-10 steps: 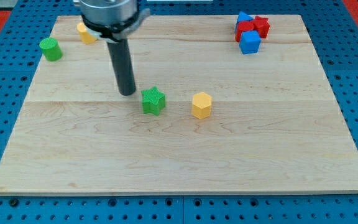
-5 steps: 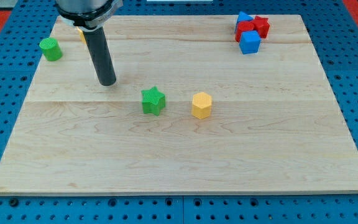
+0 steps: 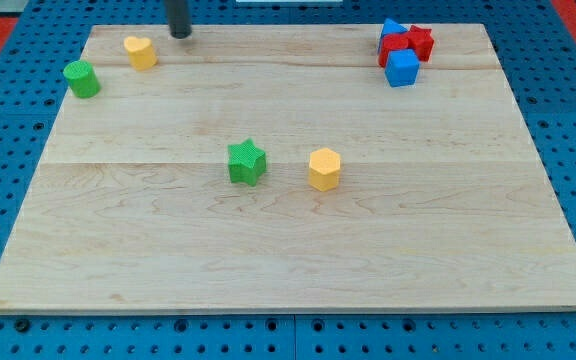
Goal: Slide the yellow heart towards down
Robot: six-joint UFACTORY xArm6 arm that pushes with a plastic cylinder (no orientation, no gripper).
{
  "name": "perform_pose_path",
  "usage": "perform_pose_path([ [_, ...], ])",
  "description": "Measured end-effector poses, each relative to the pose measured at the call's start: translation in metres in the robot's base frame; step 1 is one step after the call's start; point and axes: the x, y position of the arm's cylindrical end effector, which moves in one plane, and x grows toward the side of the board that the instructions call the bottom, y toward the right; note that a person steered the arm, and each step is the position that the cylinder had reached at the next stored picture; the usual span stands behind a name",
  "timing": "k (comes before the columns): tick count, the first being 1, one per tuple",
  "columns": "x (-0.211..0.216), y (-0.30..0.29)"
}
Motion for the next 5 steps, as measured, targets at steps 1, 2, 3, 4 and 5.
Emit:
perform_pose_path([
  [1, 0.004, -0.033],
  [2, 0.018, -0.051],
  [3, 0.025, -0.035],
  [4, 0.037, -0.022],
  [5, 0.058, -0.015],
])
